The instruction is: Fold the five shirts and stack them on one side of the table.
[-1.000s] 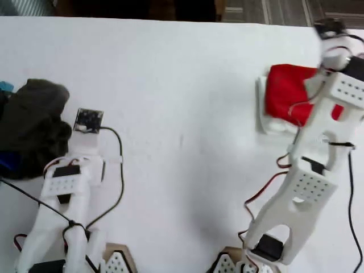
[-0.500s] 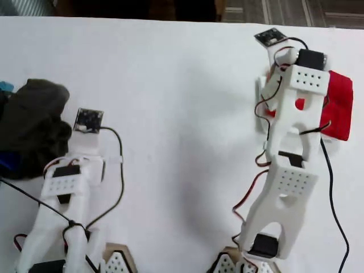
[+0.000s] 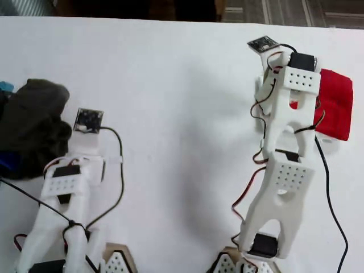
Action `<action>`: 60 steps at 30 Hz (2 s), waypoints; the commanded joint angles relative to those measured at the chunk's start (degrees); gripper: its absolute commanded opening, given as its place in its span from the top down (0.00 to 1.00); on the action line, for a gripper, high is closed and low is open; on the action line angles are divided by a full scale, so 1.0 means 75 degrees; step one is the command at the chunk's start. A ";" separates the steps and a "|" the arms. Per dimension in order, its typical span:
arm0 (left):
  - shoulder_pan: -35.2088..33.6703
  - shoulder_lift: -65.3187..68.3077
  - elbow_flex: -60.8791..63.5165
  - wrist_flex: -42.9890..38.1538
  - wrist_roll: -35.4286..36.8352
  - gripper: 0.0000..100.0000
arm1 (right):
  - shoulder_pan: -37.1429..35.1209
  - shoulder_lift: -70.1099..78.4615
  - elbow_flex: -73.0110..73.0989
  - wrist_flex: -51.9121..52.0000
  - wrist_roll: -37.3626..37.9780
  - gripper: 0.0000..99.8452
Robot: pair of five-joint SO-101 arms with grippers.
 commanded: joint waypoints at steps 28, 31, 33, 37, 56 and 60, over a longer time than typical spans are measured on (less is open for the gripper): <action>0.0199 -0.0176 -0.0076 -0.0129 0.0023 0.97 | 0.0346 0.0240 -0.0316 -0.0369 -0.0070 0.82; 0.0199 -0.0176 -0.0076 -0.0211 0.0023 0.97 | 0.0322 0.0346 -0.0352 -0.0381 -0.0070 0.82; 0.0199 -0.0176 -0.0076 -0.0258 0.0035 0.97 | 0.0322 0.0580 -0.0399 -0.0381 -0.0070 0.82; 0.0199 -0.0176 -0.0076 -0.0281 0.0035 0.97 | 0.0346 0.0908 -0.0410 -0.0522 -0.0070 0.82; 0.0199 -0.0176 -0.0076 -0.0281 0.0035 0.97 | 0.0955 0.0944 -0.0422 -0.1635 -0.0012 0.98; 0.0199 -0.0176 -0.0076 -0.0281 0.0035 0.97 | 0.0967 0.0944 -0.0821 -0.1307 -0.0012 0.98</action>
